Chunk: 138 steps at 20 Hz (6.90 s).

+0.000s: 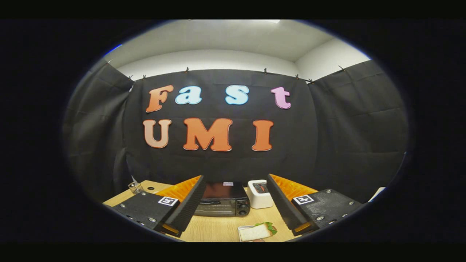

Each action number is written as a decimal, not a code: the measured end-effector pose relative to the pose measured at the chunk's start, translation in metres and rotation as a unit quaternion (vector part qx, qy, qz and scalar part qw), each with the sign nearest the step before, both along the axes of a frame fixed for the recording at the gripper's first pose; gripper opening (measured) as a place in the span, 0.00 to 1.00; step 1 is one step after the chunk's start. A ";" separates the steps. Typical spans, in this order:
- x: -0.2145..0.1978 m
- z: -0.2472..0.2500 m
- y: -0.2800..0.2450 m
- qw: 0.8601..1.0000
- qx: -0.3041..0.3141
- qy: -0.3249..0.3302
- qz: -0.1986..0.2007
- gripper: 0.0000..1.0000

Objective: Open the toaster oven, put the food inside, and close the toaster oven door.

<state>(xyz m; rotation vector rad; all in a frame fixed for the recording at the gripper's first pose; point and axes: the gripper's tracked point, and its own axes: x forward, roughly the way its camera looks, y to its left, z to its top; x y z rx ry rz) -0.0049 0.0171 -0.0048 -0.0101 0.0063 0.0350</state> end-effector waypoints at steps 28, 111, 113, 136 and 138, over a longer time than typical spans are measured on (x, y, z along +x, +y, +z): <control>0.170 -0.196 0.127 0.986 -0.044 0.155 0.046 0.99; 0.048 -0.227 -0.033 0.967 -0.025 0.255 0.004 1.00; 0.037 -0.238 -0.069 0.960 -0.016 0.281 -0.003 1.00; 0.008 -0.372 -0.105 0.765 0.098 0.607 0.190 0.89; 0.007 -0.371 -0.097 0.752 0.117 0.617 0.201 0.74</control>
